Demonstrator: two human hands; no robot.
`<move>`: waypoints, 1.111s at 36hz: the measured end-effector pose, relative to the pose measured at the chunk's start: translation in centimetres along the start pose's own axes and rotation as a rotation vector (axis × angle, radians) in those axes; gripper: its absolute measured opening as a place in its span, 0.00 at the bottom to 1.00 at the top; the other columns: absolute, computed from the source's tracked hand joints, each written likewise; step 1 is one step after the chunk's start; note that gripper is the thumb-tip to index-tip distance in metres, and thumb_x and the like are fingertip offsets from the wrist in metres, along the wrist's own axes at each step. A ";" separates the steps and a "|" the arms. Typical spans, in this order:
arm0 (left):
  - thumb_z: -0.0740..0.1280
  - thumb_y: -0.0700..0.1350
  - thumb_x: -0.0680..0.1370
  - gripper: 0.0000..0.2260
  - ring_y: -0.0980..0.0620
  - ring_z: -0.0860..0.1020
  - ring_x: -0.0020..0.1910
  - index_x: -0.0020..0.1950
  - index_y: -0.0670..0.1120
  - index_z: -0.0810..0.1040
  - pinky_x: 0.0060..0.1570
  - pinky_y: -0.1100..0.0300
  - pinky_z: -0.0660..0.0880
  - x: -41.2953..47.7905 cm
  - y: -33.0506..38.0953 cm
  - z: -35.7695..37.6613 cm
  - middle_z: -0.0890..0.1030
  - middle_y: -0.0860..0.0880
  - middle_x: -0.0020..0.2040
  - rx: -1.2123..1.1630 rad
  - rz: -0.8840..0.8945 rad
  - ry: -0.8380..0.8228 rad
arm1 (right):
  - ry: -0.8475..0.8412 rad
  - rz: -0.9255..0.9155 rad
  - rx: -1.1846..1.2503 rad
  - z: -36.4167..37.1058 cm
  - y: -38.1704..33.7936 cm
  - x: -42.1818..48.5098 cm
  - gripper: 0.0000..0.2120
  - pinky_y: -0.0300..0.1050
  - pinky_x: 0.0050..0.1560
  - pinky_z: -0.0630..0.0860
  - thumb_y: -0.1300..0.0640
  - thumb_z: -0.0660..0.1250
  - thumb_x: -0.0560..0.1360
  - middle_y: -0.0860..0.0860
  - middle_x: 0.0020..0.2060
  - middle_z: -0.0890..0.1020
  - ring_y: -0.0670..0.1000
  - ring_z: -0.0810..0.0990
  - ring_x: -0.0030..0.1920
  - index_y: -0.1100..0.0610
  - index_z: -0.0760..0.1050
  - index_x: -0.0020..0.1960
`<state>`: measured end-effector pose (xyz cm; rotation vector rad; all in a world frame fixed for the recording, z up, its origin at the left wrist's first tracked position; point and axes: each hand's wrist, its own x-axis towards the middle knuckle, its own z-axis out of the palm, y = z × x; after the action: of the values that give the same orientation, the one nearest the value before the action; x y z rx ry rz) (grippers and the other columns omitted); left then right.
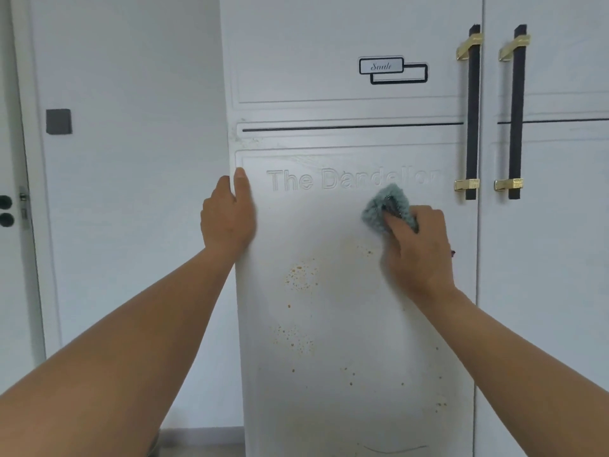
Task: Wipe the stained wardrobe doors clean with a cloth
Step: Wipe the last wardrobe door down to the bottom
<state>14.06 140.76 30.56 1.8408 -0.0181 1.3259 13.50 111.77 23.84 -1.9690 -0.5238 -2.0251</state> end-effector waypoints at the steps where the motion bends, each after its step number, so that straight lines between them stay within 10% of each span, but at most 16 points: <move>1: 0.48 0.62 0.87 0.25 0.43 0.75 0.49 0.49 0.44 0.72 0.50 0.50 0.66 0.1 0.0 0.0 0.76 0.51 0.42 0.002 0.004 0.003 | -0.076 -0.128 -0.001 0.1 -0.3 -0.2 0.14 0.52 0.37 0.72 0.69 0.68 0.73 0.60 0.45 0.75 0.59 0.70 0.43 0.62 0.82 0.57; 4: 0.48 0.62 0.86 0.25 0.41 0.75 0.50 0.50 0.44 0.72 0.51 0.49 0.67 0.3 -0.2 0.2 0.77 0.49 0.43 0.026 0.006 0.011 | -0.165 -0.263 0.006 -0.3 0.2 0.7 0.14 0.53 0.37 0.72 0.67 0.70 0.73 0.59 0.44 0.76 0.59 0.71 0.42 0.58 0.83 0.57; 8: 0.49 0.62 0.86 0.24 0.40 0.77 0.49 0.52 0.43 0.72 0.49 0.49 0.69 0.0 -0.1 0.2 0.76 0.49 0.40 0.078 0.010 0.030 | 0.048 0.149 -0.029 -0.6 0.0 1.2 0.13 0.45 0.42 0.65 0.67 0.65 0.76 0.59 0.45 0.75 0.58 0.69 0.44 0.60 0.82 0.59; 11: 0.52 0.59 0.86 0.20 0.37 0.80 0.53 0.70 0.46 0.68 0.52 0.46 0.72 -0.4 0.6 -0.1 0.81 0.47 0.51 0.157 0.109 0.043 | -0.227 -0.117 -0.008 -0.5 -1.2 0.5 0.08 0.43 0.40 0.71 0.56 0.63 0.81 0.50 0.45 0.74 0.51 0.69 0.42 0.57 0.79 0.55; 14: 0.59 0.55 0.85 0.24 0.39 0.71 0.74 0.79 0.48 0.63 0.67 0.39 0.69 0.3 0.2 -0.3 0.65 0.43 0.80 0.268 0.414 0.152 | -0.290 -0.356 0.030 -0.8 -1.7 0.6 0.13 0.50 0.41 0.74 0.65 0.64 0.76 0.55 0.48 0.79 0.57 0.74 0.44 0.57 0.83 0.56; 20: 0.63 0.54 0.84 0.23 0.39 0.64 0.81 0.77 0.48 0.74 0.77 0.38 0.62 3.8 1.8 -1.2 0.67 0.42 0.81 0.546 1.180 0.056 | 0.024 0.097 -0.001 -0.1 -2.3 2.4 0.15 0.50 0.38 0.73 0.69 0.68 0.73 0.59 0.45 0.75 0.58 0.69 0.43 0.60 0.83 0.57; 23: 0.58 0.56 0.85 0.26 0.41 0.63 0.82 0.81 0.47 0.69 0.79 0.40 0.61 5.5 2.6 -1.4 0.65 0.44 0.82 0.676 1.432 -0.115 | -0.188 -0.130 0.056 0.3 -3.7 2.4 0.05 0.49 0.38 0.69 0.55 0.68 0.79 0.50 0.39 0.75 0.54 0.71 0.40 0.51 0.80 0.45; 26: 0.55 0.56 0.86 0.27 0.42 0.59 0.83 0.83 0.46 0.64 0.80 0.40 0.58 5.6 2.6 -1.3 0.63 0.45 0.83 0.712 1.446 -0.126 | -0.359 -0.619 0.047 1.0 -4.5 1.6 0.06 0.49 0.39 0.71 0.62 0.68 0.76 0.53 0.45 0.79 0.56 0.74 0.43 0.55 0.80 0.51; 31: 0.55 0.53 0.86 0.26 0.40 0.60 0.83 0.83 0.44 0.64 0.79 0.37 0.58 4.9 2.4 -1.3 0.63 0.44 0.83 0.700 1.443 -0.094 | -0.061 -0.214 0.037 2.8 -5.4 1.2 0.13 0.55 0.41 0.75 0.67 0.64 0.77 0.60 0.48 0.78 0.60 0.73 0.44 0.61 0.82 0.58; 35: 0.56 0.52 0.86 0.26 0.40 0.61 0.82 0.83 0.44 0.65 0.78 0.36 0.60 4.6 2.6 -1.2 0.64 0.43 0.82 0.681 1.444 -0.082 | -0.206 -0.676 0.042 3.1 -7.1 -0.5 0.16 0.52 0.39 0.73 0.64 0.54 0.82 0.56 0.46 0.80 0.58 0.76 0.43 0.59 0.82 0.54; 40: 0.54 0.50 0.86 0.26 0.39 0.62 0.82 0.82 0.43 0.65 0.78 0.37 0.60 4.3 2.6 -1.6 0.65 0.42 0.82 0.664 1.443 -0.070 | -0.100 -0.336 0.053 4.0 -7.7 -0.6 0.14 0.52 0.40 0.72 0.66 0.67 0.74 0.56 0.48 0.79 0.59 0.74 0.46 0.57 0.82 0.57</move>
<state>13.54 141.94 35.66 2.4934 -1.2867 2.3825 13.78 120.44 22.75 -2.0724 -0.9789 -2.0774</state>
